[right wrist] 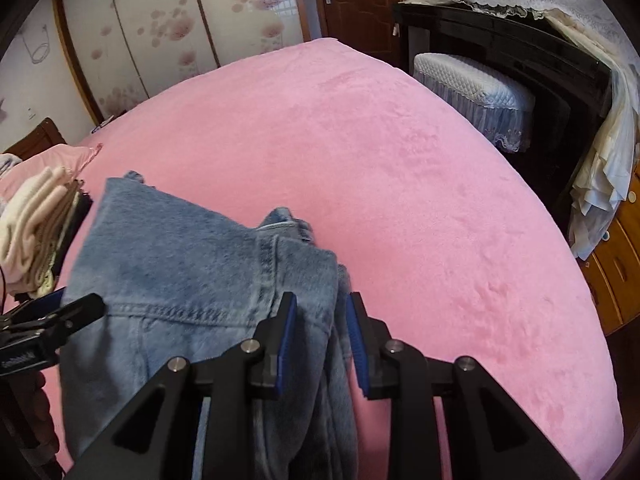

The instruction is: Fold large clothes

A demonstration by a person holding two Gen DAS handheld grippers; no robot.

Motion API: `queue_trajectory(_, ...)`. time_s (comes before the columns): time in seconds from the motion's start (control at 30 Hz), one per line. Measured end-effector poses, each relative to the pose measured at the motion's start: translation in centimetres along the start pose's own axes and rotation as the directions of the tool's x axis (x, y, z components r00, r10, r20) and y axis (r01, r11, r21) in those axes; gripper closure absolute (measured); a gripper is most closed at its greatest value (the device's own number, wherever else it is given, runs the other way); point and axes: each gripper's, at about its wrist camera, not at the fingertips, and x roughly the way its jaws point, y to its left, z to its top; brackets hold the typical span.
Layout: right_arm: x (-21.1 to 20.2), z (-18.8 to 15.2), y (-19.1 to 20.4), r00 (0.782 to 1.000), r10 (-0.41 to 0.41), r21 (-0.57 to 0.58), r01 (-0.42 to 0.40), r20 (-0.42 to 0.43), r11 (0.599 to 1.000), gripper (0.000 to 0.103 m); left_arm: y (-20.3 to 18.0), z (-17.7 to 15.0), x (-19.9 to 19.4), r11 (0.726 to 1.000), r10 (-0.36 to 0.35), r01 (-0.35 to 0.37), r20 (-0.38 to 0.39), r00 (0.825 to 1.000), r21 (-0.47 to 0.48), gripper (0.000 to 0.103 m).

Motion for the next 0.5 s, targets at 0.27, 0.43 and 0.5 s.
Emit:
queue_trajectory(0.27, -5.9, -0.3, 1.5, 0.997, 0.062, -0.02, -0.062, 0.033, 0.998, 0.072, -0.6, -1.3, -6.2, 0.998, -0.039, 0.038, 0.029, 0.999, 0.04, 0.003)
queue_trajectory(0.43, -10.5, -0.7, 2.3, 0.994, 0.082, -0.076, -0.076, 0.069, 0.994, 0.05, 0.5, -2.3, -10.4, 0.997, -0.077, 0.076, 0.037, 0.996, 0.017, 0.003)
queue_trajectory(0.5, -12.1, -0.7, 2.5, 0.993, 0.09, -0.091, -0.083, 0.073, 0.992, 0.042, 1.1, -2.6, -12.1, 0.993, -0.117, 0.117, 0.051, 0.992, -0.01, 0.002)
